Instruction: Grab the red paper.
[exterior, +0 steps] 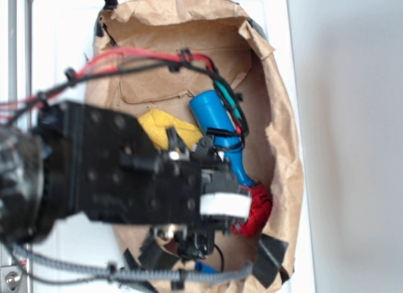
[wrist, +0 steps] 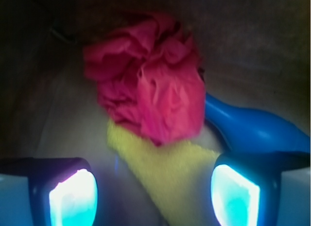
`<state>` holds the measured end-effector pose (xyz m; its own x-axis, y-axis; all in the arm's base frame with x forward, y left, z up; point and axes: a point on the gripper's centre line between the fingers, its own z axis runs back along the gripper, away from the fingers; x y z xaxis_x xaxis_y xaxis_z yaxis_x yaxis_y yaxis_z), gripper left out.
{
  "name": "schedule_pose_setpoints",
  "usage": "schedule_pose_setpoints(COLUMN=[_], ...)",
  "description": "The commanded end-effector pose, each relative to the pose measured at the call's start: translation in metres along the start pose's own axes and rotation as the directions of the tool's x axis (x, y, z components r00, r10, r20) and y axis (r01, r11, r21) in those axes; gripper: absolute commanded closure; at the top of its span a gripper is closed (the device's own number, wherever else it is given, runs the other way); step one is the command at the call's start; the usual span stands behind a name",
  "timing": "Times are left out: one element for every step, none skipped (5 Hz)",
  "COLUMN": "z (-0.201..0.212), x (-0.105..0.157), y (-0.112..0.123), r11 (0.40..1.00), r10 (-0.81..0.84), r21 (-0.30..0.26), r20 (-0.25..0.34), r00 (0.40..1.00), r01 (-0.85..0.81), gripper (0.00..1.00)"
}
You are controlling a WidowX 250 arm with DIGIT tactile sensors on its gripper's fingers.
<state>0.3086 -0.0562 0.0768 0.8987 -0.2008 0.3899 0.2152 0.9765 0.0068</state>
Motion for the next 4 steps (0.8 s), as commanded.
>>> schedule_pose_setpoints(z=[0.003, 0.0, -0.006, -0.015], x=[0.053, 0.066, 0.067, 0.063], y=[0.01, 0.013, 0.014, 0.016], r11=[0.998, 0.994, 0.991, 0.988], r10=[0.066, 0.106, 0.11, 0.102], r21=[0.011, 0.024, 0.062, 0.106], r20=[0.098, 0.098, 0.103, 0.11], r00=[0.993, 0.99, 0.989, 0.989], r01=[-0.067, -0.109, -0.117, -0.114], gripper=[0.0, 0.0, 0.0, 0.0])
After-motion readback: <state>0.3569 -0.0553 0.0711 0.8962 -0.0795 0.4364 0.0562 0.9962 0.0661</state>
